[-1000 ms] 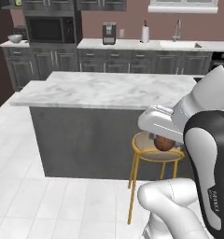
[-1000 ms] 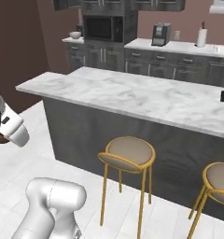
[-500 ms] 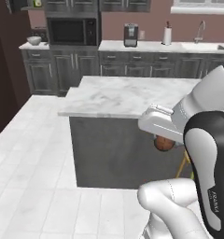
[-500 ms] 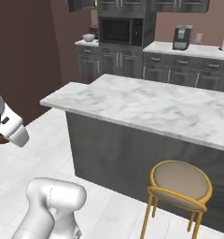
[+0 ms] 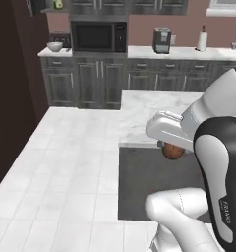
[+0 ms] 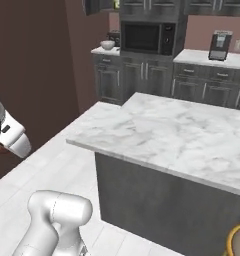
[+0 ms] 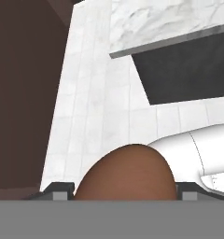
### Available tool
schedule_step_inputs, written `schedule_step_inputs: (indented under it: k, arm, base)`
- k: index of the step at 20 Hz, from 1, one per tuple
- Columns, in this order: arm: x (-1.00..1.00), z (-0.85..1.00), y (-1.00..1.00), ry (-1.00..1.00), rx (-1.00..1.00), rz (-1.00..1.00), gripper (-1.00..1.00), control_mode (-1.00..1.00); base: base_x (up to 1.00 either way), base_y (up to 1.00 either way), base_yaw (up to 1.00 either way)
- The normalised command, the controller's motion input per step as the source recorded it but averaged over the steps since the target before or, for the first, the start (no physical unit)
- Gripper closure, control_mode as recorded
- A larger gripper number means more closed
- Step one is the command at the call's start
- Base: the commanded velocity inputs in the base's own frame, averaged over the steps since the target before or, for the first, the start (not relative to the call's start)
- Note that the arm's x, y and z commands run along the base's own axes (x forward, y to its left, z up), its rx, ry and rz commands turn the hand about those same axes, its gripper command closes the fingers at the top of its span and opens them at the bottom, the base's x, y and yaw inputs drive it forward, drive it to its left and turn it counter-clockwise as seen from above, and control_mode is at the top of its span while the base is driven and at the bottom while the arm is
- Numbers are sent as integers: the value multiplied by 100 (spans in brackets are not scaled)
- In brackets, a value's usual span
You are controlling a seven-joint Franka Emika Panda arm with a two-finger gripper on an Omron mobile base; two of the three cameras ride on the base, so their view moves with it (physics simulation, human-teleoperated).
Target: Pick the egg and butter from the fridge and place them by the bowl for mixing.
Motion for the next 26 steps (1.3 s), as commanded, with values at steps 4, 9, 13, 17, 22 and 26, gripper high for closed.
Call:
schedule_step_inputs:
  k: [4, 9, 13, 17, 22, 26]
  arm:
    - [0, 0, 0, 0, 0, 0, 100, 100]
    - [0, 0, 0, 0, 0, 0, 100, 100]
    - [0, 0, 0, 0, 0, 0, 100, 100]
    - [0, 0, 0, 0, 0, 0, 100, 100]
    - [0, 0, 0, 0, 0, 0, 100, 100]
    - [0, 0, 0, 0, 0, 0, 100, 100]
  base:
    - [100, 100, -12]
    - [100, 100, -11]
    - [100, 100, -8]
    - [100, 100, -6]
    - [100, 86, -8]
    - [100, 12, -28]
